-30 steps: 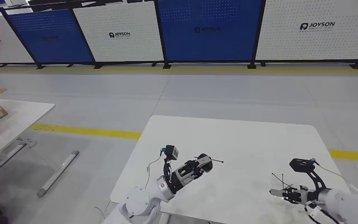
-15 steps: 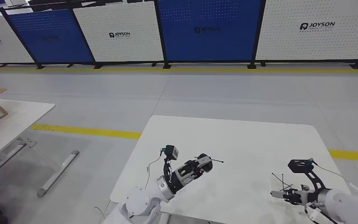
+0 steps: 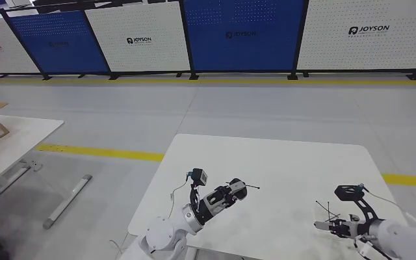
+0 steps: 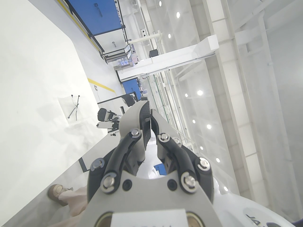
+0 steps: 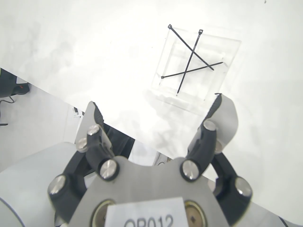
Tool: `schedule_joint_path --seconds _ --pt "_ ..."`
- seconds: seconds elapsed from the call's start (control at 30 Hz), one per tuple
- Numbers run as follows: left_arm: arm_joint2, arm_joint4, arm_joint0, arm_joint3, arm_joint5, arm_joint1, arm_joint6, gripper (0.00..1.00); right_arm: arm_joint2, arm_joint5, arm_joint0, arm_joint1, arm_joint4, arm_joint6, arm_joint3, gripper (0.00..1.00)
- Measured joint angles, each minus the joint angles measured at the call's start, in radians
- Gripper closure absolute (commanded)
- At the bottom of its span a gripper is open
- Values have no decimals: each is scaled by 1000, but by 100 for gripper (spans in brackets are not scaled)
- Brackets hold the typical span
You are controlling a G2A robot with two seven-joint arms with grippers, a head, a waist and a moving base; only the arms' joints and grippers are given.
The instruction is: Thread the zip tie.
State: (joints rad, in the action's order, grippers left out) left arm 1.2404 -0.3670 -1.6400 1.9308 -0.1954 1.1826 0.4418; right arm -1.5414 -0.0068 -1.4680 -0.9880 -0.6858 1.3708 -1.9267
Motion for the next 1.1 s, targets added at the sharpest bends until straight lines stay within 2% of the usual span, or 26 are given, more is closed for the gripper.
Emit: schedule_joint_path --seconds 0.17,0.37,0.73,0.93,1.1 --pt "0 0 0 0 0 0 0 100 3 -23 59 7 50 20 73 0" --pt "0 0 0 0 0 0 0 100 15 37 114 21 22 19 87 0" --pt "0 0 0 0 0 0 0 100 20 31 118 23 23 19 90 0" --pt "0 0 0 0 0 0 0 100 31 48 114 21 41 -47 60 0" --pt "0 0 0 0 0 0 0 100 104 111 204 16 27 -11 107 0"
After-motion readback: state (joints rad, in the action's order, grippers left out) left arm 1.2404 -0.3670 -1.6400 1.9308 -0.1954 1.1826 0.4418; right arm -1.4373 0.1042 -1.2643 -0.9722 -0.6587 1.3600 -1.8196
